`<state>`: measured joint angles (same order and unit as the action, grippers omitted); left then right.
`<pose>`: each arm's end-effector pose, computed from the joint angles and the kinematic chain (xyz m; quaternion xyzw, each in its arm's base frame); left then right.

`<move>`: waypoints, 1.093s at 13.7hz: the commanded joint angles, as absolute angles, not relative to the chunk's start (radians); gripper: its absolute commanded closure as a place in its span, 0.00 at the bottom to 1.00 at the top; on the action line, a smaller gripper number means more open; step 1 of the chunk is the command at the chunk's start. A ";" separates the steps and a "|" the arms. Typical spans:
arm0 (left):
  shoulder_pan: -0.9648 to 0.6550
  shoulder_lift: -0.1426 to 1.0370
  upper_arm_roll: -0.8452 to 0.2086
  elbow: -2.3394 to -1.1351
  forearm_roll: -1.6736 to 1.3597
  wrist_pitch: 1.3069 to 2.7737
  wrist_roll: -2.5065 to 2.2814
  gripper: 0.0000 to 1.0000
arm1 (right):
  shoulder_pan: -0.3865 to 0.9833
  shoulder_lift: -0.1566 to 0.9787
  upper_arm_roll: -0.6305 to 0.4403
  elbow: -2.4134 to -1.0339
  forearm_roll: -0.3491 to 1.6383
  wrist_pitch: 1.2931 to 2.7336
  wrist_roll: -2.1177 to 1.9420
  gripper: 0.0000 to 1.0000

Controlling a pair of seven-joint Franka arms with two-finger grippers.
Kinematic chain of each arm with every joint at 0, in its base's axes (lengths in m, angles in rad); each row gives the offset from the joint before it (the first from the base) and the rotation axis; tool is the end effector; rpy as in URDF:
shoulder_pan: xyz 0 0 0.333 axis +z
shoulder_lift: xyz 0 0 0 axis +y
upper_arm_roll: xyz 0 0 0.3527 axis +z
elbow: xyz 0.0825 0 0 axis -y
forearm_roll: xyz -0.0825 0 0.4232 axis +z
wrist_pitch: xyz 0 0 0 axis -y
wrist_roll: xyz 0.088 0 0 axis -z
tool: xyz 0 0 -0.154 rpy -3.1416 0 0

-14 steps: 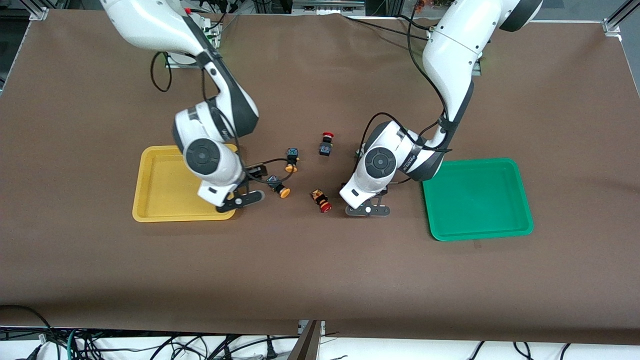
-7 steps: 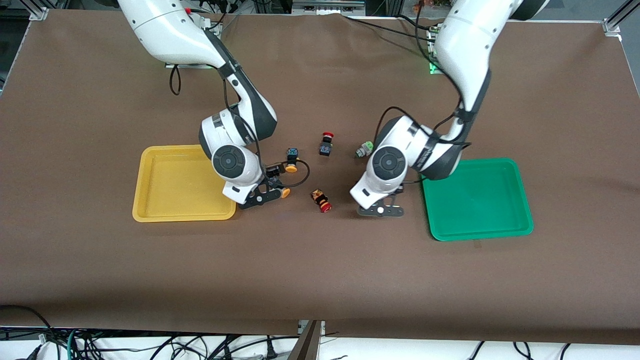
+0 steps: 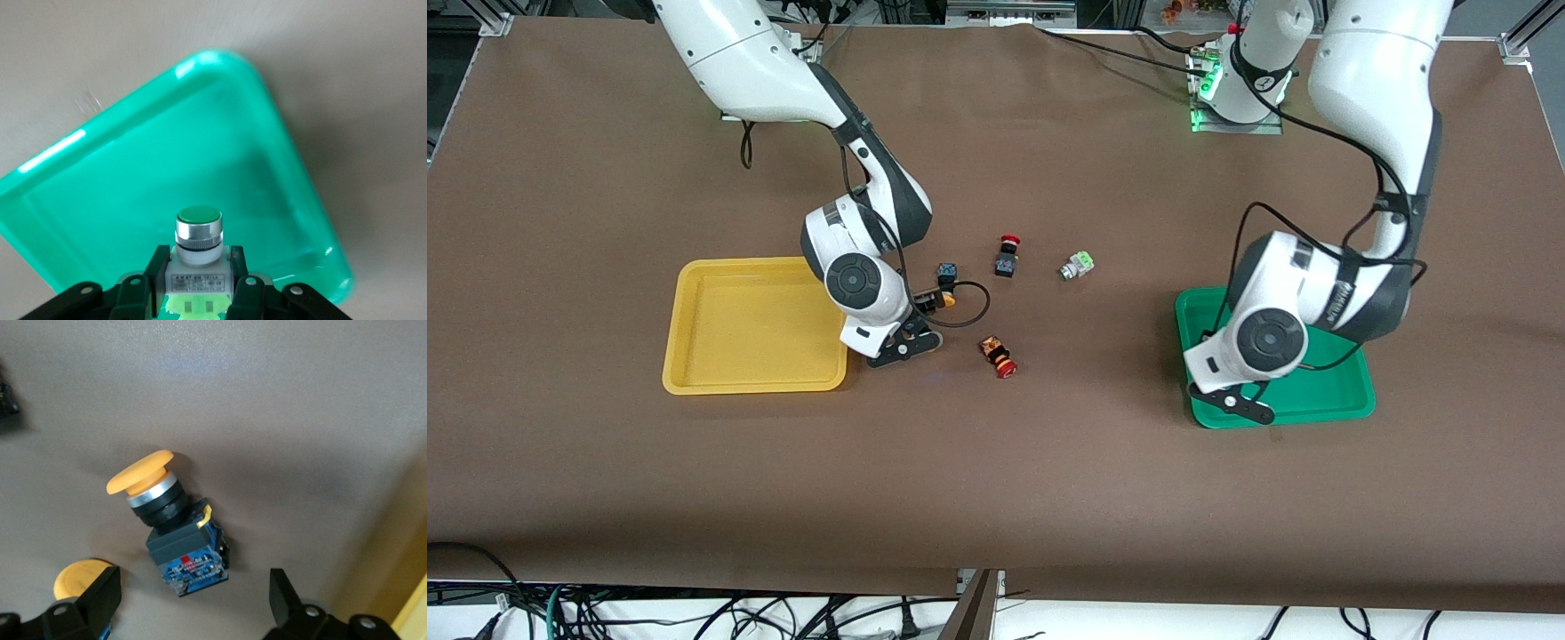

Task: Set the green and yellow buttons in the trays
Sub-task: 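Place the green button in the green tray with the left gripper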

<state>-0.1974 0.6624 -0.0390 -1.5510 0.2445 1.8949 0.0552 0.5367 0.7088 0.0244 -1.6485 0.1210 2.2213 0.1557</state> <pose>0.6951 -0.1353 0.2014 -0.9631 0.1965 0.1476 0.1094 0.6026 0.3872 0.1419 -0.9835 -0.1591 0.0824 0.0264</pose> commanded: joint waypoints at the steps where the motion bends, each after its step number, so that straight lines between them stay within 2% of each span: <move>1: -0.176 0.683 -0.055 -1.636 0.259 2.006 0.077 0.74 | 0.555 0.712 0.018 -1.663 0.141 2.247 0.173 0.15; 2: -0.176 0.681 -0.055 -1.641 0.259 2.009 0.077 0.47 | 0.555 0.712 0.018 -1.663 0.141 2.249 0.173 0.20; 3: -0.176 0.675 -0.055 -1.638 0.259 2.002 0.069 0.00 | 0.555 0.713 0.018 -1.663 0.141 2.249 0.173 0.29; 5: -0.181 0.623 -0.072 -1.629 0.244 1.956 0.066 0.00 | 0.552 0.713 0.017 -1.667 0.141 2.247 0.172 0.49; 7: -0.184 0.551 -0.132 -1.626 0.146 1.857 0.034 0.00 | 0.546 0.706 0.015 -1.669 0.141 2.235 0.173 0.75; 9: -0.184 0.519 -0.198 -1.637 0.040 1.810 -0.018 0.00 | 0.535 0.668 0.000 -1.663 0.141 2.189 0.167 0.90; 11: -0.187 0.520 -0.276 -1.661 0.003 1.824 -0.028 0.00 | 0.487 0.618 -0.008 -1.654 0.141 2.113 0.157 0.97; 13: -0.195 0.515 -0.351 -1.718 0.006 1.890 -0.114 0.00 | 0.444 0.574 -0.012 -1.655 0.140 2.048 0.117 0.99; 15: -0.198 0.497 -0.386 -1.831 0.017 2.016 -0.162 0.00 | 0.428 0.536 -0.088 -1.655 0.132 2.011 0.018 0.99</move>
<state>-0.2020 0.5298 -0.3663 -1.7144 0.0237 1.9075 -0.1283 0.4455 0.5900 -0.0352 -1.6346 0.1212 2.0487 0.1058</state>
